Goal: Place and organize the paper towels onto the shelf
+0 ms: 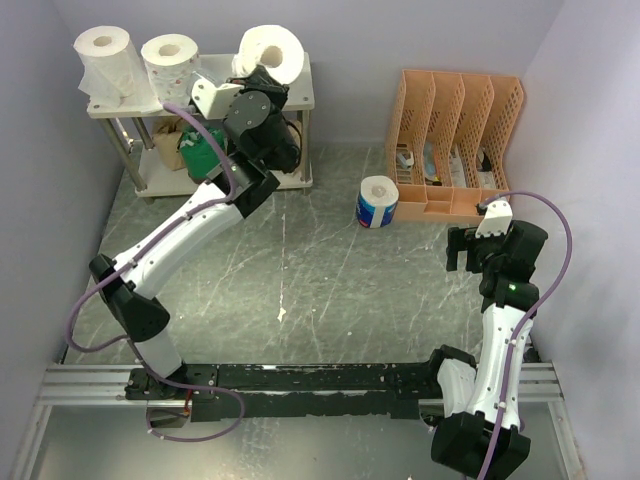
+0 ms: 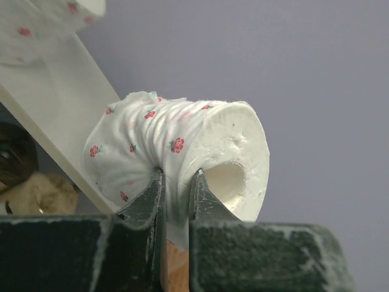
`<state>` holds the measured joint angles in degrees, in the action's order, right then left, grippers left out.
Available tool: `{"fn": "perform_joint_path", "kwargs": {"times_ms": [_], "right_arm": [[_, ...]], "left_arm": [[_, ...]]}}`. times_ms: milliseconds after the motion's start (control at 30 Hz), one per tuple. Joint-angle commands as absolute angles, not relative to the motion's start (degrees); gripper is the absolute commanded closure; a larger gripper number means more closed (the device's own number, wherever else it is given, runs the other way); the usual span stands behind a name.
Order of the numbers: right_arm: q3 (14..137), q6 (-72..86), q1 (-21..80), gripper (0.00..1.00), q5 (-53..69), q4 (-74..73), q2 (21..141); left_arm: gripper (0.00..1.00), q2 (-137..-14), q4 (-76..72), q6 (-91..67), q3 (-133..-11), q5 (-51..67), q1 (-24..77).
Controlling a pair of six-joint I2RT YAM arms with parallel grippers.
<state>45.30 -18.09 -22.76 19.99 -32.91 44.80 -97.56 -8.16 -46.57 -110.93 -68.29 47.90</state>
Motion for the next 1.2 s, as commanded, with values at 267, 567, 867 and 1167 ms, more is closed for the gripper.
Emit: {"fn": "perform_joint_path", "kwargs": {"times_ms": [267, 567, 867, 1167], "right_arm": [[44.5, -18.4, -22.7, 0.00, 19.7, -32.4, 43.7], [44.6, -18.4, -22.8, 0.00, 19.7, -32.5, 43.3], [44.5, -18.5, -22.8, 0.00, 19.8, -32.6, 43.4], [44.6, -18.5, -22.8, 0.00, 19.7, -32.5, 43.9]], "left_arm": [[0.93, -110.0, -67.5, 10.5, -122.5, -85.9, 46.6], [0.93, -112.1, -60.9, 3.5, -122.0, -86.2, 45.0], [0.93, -117.3, -76.3, 11.7, -122.6, -89.0, 40.3], [0.93, -120.9, -75.3, 7.2, -123.8, -86.8, 38.9]]}}
